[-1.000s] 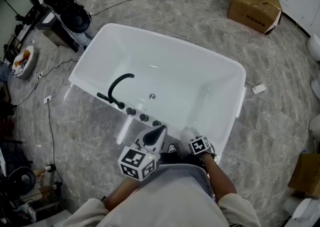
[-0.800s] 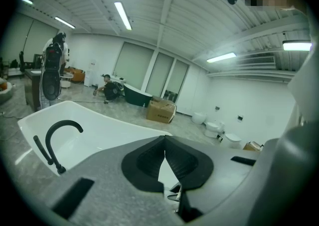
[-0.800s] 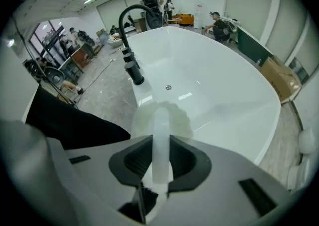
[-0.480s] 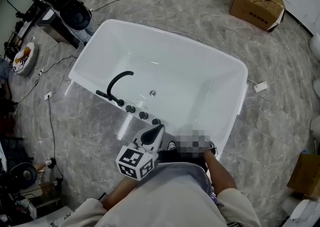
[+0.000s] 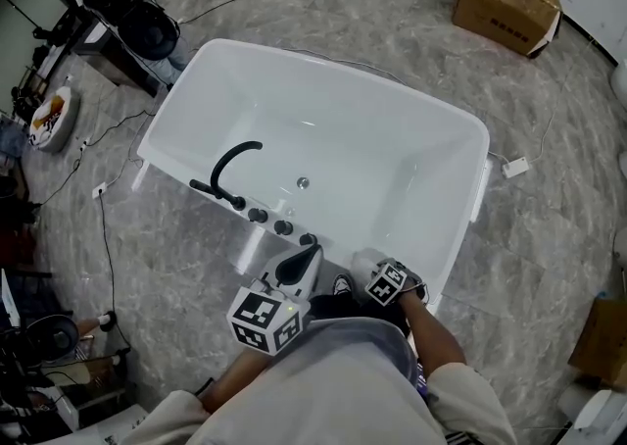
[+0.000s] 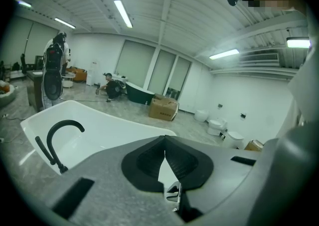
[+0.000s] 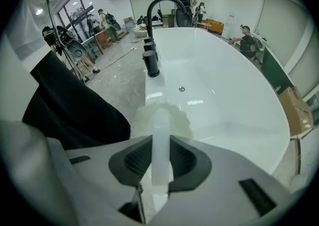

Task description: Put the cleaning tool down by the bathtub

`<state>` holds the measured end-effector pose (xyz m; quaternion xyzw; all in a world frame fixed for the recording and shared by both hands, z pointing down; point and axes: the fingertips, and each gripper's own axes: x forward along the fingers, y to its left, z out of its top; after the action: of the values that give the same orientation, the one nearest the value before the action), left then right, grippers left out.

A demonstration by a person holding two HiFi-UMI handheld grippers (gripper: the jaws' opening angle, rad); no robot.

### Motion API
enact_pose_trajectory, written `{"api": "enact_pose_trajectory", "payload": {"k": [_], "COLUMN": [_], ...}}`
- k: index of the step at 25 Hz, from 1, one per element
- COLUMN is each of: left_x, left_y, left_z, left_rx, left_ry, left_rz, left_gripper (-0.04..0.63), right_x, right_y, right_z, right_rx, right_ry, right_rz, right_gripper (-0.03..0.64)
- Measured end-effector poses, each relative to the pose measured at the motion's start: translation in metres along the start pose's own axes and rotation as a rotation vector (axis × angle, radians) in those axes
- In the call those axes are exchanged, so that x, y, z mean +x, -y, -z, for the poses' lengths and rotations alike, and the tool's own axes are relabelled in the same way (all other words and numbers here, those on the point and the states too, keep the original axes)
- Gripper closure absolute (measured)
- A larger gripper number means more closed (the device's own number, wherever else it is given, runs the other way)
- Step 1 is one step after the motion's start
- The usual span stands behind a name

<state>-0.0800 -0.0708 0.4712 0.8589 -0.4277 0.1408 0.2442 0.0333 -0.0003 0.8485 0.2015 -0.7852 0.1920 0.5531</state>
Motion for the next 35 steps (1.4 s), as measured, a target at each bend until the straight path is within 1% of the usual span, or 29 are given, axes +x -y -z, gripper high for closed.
{"api": "enact_pose_trajectory", "payload": {"k": [3, 7, 20, 30, 35], "left_x": [0.004, 0.008, 0.008, 0.009, 0.009], "left_y": [0.004, 0.004, -0.003, -0.001, 0.004], "left_z": [-0.002, -0.005, -0.007, -0.007, -0.007], "left_rx": [0.001, 0.004, -0.012, -0.015, -0.021], "left_ry": [0.000, 0.003, 0.011, 0.014, 0.017], "left_rz": [0.005, 0.006, -0.011, -0.001, 0.012], "left_gripper": [0.589, 0.588, 0.588, 0.588, 0.588], "right_x": [-0.001, 0.001, 0.002, -0.002, -0.005], "right_y": [0.003, 0.008, 0.016, 0.016, 0.017], "right_z": [0.001, 0.001, -0.002, 0.000, 0.001], "right_rx": [-0.001, 0.033, 0.100, 0.150, 0.203], "right_ry": [-0.006, -0.005, 0.000, 0.017, 0.035], "right_rz": [-0.007, -0.007, -0.007, -0.019, -0.025], "right_gripper": [0.540, 0.540, 0.531, 0.515, 0.511]}}
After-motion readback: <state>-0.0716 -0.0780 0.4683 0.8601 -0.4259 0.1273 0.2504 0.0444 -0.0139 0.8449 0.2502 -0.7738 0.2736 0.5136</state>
